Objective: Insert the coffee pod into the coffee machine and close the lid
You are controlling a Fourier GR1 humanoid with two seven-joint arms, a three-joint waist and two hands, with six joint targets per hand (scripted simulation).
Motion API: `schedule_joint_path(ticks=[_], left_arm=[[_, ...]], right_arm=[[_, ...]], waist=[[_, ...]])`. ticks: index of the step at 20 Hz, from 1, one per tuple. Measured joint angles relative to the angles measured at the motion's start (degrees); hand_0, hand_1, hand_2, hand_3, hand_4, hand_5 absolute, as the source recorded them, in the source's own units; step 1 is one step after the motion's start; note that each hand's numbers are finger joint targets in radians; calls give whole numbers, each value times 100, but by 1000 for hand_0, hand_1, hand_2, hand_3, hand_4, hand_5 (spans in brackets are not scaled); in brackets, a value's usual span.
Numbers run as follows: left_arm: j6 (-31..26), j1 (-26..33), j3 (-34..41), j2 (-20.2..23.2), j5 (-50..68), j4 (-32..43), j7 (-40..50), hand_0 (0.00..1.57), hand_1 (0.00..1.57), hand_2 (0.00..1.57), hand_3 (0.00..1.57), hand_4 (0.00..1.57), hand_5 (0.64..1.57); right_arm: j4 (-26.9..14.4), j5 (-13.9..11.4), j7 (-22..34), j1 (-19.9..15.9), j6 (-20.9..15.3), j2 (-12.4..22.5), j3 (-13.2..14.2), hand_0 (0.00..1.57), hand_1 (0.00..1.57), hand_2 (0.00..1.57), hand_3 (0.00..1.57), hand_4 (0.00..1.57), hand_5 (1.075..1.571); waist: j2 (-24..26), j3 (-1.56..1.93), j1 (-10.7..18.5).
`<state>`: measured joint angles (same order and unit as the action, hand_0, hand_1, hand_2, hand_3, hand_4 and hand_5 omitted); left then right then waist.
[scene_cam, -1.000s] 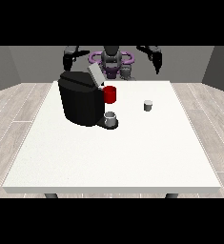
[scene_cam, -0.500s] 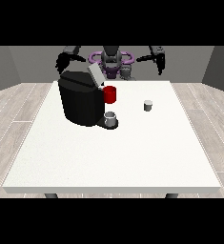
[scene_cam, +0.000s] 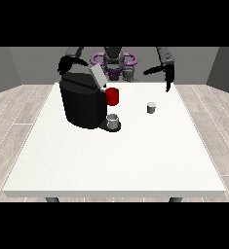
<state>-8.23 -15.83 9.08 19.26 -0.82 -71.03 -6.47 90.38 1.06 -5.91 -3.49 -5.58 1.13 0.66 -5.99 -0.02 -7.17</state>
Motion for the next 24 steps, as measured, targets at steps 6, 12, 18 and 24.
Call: schedule_joint_path(ticks=[6,12,18,24], left_arm=[[-1,-571,140,229,-222,952,-5,0,0,0,0,0,1571],[39,-1036,135,383,-513,1690,-105,0,0,0,0,0,1571],[102,-1399,-73,397,-915,2181,-42,0,0,375,0,0,1571],[299,-1519,-247,321,-1334,2636,-158,695,695,778,429,0,1571]], right_arm=[[93,-69,200,-188,-70,-45,-163,0,0,0,0,337,1571],[-78,-107,286,-507,-236,-26,-157,0,0,0,0,392,1571],[-439,-208,328,-731,-303,33,-68,0,0,0,0,422,1571],[-619,-276,489,-806,-355,70,-27,0,0,0,0,392,1571]], waist=[[-279,-1,-159],[-547,-1,-146],[-623,0,-115],[-521,1,-100]])
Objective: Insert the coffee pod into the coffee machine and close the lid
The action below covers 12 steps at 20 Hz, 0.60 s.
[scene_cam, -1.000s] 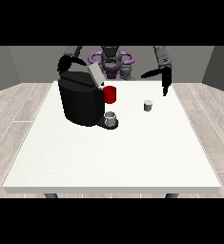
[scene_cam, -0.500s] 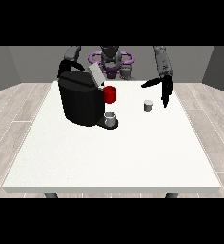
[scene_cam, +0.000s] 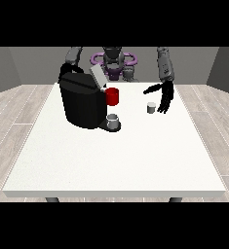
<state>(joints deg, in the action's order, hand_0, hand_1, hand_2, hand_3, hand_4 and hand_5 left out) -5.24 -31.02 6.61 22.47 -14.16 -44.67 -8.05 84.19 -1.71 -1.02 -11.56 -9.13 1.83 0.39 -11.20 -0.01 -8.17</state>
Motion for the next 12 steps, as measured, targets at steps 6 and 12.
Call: schedule_joint_path(ticks=[6,12], left_arm=[[109,-148,-77,204,-382,454,-125,580,580,719,472,0,1571],[403,-268,-243,319,-862,840,-345,645,645,788,527,0,1571]], right_arm=[[-103,-29,-116,1,-5,-53,-31,0,0,0,0,465,1571],[57,-26,63,-56,57,-1,-73,0,0,0,0,527,1571]], waist=[[-101,-1,-58],[-175,-2,-192]])
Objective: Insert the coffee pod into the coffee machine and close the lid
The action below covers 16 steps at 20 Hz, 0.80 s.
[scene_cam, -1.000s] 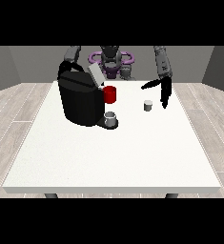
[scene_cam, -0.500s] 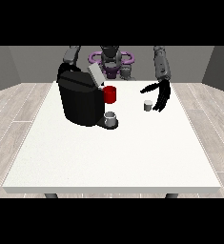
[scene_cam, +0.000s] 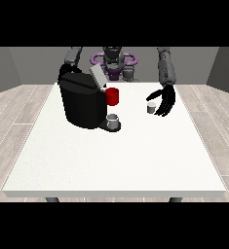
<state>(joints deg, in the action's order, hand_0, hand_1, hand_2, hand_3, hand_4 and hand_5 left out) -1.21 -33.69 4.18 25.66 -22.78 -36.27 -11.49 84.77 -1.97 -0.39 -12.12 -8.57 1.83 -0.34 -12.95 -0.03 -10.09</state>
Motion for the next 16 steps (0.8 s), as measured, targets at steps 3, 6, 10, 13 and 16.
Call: schedule_joint_path(ticks=[3,6,10,13,16], left_arm=[[311,-58,-68,-59,-225,94,-127,719,719,851,619,151,1571],[612,-198,-53,-150,-354,176,-164,775,775,917,692,351,1571],[931,-296,50,-104,-452,351,-409,920,920,1042,829,361,1571],[1125,-318,-28,-131,-648,435,-447,930,930,1040,820,281,1571],[1099,-394,-145,-95,-843,540,-402,1028,1028,1112,890,287,1571]], right_arm=[[-26,-22,-30,-15,-22,-30,-10,0,0,0,0,524,1571],[-72,-20,-89,-59,-87,-78,-7,0,0,0,0,500,1571],[14,108,-188,-59,-12,-62,73,0,0,0,0,510,1571],[-11,221,-186,-35,75,-29,144,0,0,0,0,487,1571],[-16,187,-101,-54,-42,-92,86,0,0,0,0,414,1571]], waist=[[-38,5,7],[-80,4,-4],[-179,13,-64],[-144,15,-74],[-109,16,-52]])
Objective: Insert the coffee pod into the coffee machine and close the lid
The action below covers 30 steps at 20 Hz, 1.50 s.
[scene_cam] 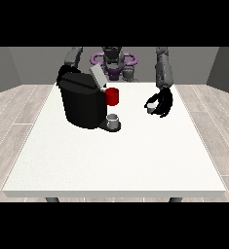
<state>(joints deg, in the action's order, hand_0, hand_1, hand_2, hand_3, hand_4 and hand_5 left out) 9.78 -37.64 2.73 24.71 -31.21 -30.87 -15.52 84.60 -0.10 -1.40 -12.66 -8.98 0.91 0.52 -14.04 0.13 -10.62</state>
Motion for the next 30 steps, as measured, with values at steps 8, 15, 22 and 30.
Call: schedule_joint_path(ticks=[8,15,22,30], left_arm=[[-186,-214,-83,30,-196,54,-289,1477,1477,1470,1410,632,1571],[-778,-637,-118,23,-161,-192,-292,1243,1243,1327,1315,535,1571],[-1265,-1075,-76,119,-171,-396,-137,1256,1256,1331,1292,545,1571],[-1454,-1481,-31,25,-231,-586,145,1011,1011,1199,1224,543,1571]], right_arm=[[-265,64,-95,7,-77,5,82,0,0,0,0,459,1571],[-566,154,-82,10,82,96,164,0,0,0,0,443,1571],[-768,216,-205,-72,69,79,136,0,0,0,0,475,1571],[-861,296,-333,-111,161,98,161,0,0,0,0,526,1571]], waist=[[89,-13,123],[458,-11,153],[586,-12,144],[618,-13,-10]])
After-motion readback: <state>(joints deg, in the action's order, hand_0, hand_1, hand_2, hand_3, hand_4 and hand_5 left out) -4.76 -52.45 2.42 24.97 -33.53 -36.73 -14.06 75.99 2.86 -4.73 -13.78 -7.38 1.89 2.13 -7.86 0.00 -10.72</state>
